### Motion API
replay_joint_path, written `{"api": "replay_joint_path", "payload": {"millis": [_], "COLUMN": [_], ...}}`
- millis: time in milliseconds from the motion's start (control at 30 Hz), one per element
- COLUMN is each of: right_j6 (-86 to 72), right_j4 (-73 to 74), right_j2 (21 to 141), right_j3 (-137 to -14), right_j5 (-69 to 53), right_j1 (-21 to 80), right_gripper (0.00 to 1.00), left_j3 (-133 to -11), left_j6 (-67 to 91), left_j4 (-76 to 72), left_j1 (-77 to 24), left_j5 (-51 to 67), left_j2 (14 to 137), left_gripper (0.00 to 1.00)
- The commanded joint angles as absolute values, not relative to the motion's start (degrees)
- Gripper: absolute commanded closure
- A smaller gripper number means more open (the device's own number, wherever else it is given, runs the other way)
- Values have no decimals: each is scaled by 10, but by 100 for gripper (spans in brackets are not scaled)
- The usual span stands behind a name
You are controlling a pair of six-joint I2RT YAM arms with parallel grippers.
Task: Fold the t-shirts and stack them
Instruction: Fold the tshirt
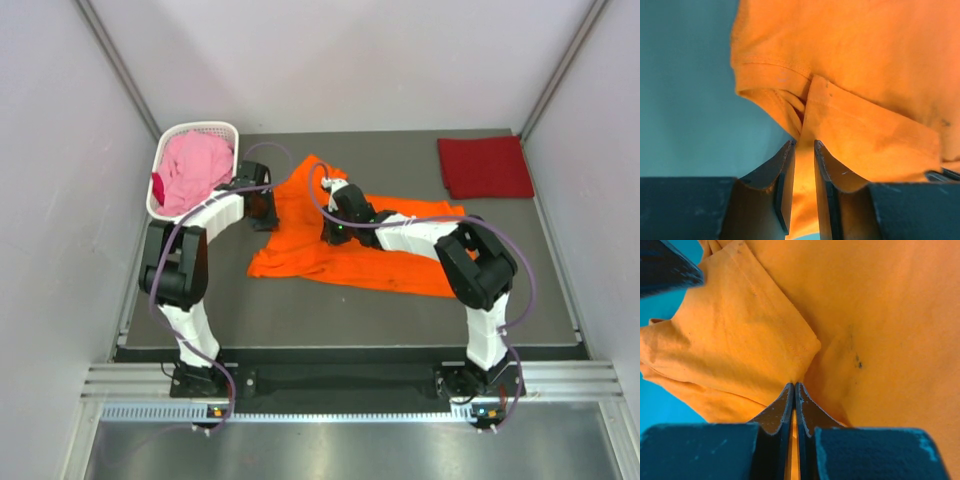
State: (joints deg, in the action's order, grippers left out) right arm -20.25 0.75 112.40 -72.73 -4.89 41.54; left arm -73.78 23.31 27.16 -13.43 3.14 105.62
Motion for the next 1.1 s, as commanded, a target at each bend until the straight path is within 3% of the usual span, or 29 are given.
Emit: {"api": "replay_joint_path", "payload": {"millis": [0, 133, 767, 1067], "right_j6": [-211, -212, -245, -254], "right_j4": [-19, -19, -67, -88], "right_j2": [1085, 1081, 1036, 1020], "right_j3": [-719, -716, -657, -642], "right_j5": [-40, -40, 11, 18], "right_j1": [425, 425, 432, 441], "right_gripper": [100, 100, 100, 100], "left_j3": [-753, -755, -823, -839], "left_j6": [211, 210, 187, 196], "left_j4": [255, 245, 221, 287], "left_j1": [-135, -135, -153, -172], "left_j5": [52, 53, 42, -25], "left_j2": [1081, 1082, 1088, 1074], "left_gripper": [74, 100, 100, 100]}}
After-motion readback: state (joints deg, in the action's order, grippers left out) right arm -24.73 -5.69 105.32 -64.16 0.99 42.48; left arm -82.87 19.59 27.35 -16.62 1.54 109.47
